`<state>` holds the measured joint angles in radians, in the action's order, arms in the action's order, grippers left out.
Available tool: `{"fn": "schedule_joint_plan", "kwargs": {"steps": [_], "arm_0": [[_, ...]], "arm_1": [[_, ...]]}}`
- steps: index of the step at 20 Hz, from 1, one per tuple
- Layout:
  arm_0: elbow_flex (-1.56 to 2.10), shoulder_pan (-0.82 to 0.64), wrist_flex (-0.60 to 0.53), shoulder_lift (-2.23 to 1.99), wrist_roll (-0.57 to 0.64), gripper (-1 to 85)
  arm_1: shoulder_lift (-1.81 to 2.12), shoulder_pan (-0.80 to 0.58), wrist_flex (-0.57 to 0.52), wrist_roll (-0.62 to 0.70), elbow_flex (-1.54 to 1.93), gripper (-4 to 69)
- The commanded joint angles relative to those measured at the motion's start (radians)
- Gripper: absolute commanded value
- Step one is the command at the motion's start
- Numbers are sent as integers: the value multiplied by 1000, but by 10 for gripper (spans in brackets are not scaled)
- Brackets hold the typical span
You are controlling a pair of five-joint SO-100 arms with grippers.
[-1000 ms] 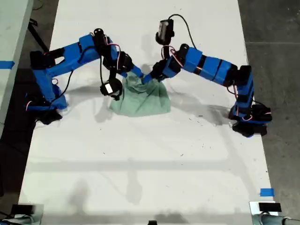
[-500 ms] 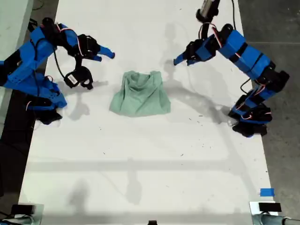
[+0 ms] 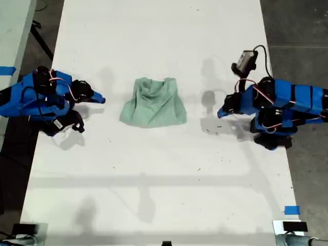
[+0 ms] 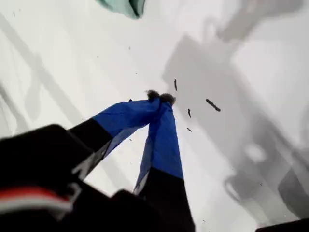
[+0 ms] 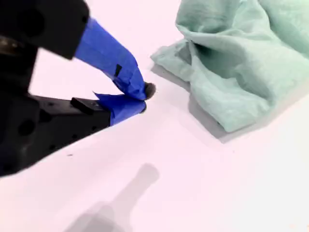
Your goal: Fold t-shirt
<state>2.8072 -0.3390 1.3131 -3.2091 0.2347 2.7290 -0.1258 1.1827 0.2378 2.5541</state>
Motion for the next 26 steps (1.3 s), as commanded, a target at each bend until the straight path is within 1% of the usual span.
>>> {"fn": "schedule_joint_plan", "kwargs": {"steps": [1, 2, 5, 6, 9, 10, 11, 15, 19, 21, 22, 24, 25, 26], "arm_0": [[140, 60, -2, -181, -87, 0], [175, 57, -6, -212, -91, 0], [218, 38, -3, -213, -91, 0], [219, 37, 12, -213, -91, 1], [219, 25, 43, -213, -91, 3], [219, 21, 48, -213, -91, 4], [219, 21, 49, -213, -91, 6], [219, 23, 51, -213, -103, 36], [221, 18, 51, -213, -103, 34], [221, 25, 51, -213, -103, 33], [221, 25, 51, -213, -103, 32], [221, 21, 51, -213, -103, 32], [221, 18, 51, -213, -103, 33], [221, 18, 51, -213, -103, 33]], "arm_1": [[-48, 48, -201, 14, -20, -11], [-267, 48, -255, 74, -170, -11], [-824, 46, -318, 225, -689, -12], [-989, 48, -307, 265, -876, -12], [-1448, 61, -190, 350, -1470, -12], [-1560, 63, -161, 364, -1615, -12], [-1638, 60, -155, 367, -1700, -12], [-1726, 17, -212, 396, -1730, -12], [-1766, -81, -327, 489, -1717, -12], [-1766, -147, -413, 557, -1689, -12], [-1766, -183, -486, 578, -1672, -12], [-1763, -256, -641, 569, -1611, -12], [-1759, -290, -686, 549, -1594, -12], [-1755, -314, -707, 551, -1597, -12]]}}
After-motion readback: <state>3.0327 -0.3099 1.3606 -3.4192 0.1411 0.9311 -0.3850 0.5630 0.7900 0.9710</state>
